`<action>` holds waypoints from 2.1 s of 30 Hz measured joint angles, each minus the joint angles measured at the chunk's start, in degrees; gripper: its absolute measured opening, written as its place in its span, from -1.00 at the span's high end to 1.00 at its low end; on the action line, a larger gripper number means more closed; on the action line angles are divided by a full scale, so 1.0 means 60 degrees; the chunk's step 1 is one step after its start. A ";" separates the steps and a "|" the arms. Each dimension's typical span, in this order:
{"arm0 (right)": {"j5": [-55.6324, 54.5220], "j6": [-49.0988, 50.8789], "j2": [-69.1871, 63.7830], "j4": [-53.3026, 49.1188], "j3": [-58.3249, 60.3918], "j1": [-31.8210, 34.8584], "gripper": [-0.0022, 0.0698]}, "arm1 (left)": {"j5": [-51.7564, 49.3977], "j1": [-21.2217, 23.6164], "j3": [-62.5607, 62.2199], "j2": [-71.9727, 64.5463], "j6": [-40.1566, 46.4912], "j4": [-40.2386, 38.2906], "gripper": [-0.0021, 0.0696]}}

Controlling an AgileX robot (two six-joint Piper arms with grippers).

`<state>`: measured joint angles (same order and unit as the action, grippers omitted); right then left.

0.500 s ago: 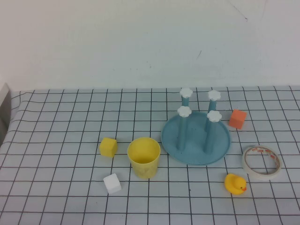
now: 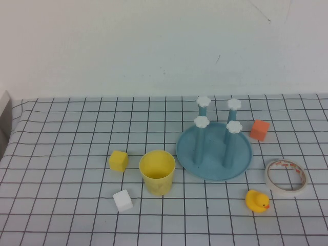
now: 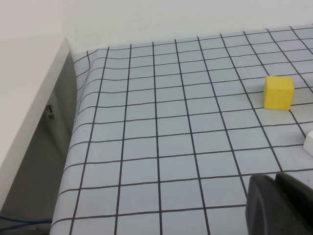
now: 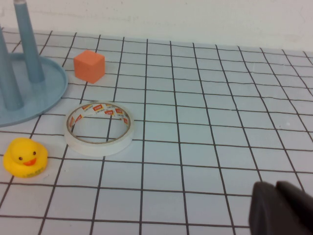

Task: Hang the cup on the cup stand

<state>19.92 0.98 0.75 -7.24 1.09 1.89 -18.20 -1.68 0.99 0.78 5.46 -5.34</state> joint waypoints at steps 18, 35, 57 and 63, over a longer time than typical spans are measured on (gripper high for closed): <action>0.0000 0.0000 0.0000 0.0000 0.0000 0.0000 0.94 | 0.0000 0.0000 0.0000 0.0000 0.0000 0.0000 0.95; -0.2489 0.0000 0.0000 0.0000 0.0086 0.0000 0.94 | 0.2395 0.0000 0.0019 0.0000 0.0032 0.0074 0.95; -0.8629 0.2190 0.0000 0.0770 0.0086 0.0000 0.94 | 1.0819 0.0000 0.0019 0.0000 0.0047 0.0074 0.95; -0.8430 0.1887 0.0000 0.0770 -0.0023 0.0000 0.94 | 1.0837 0.0000 0.0019 0.0000 0.0047 -0.0137 0.95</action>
<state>-30.66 12.30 0.75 -2.62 0.95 1.89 46.82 -1.68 1.10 0.78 5.74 -6.16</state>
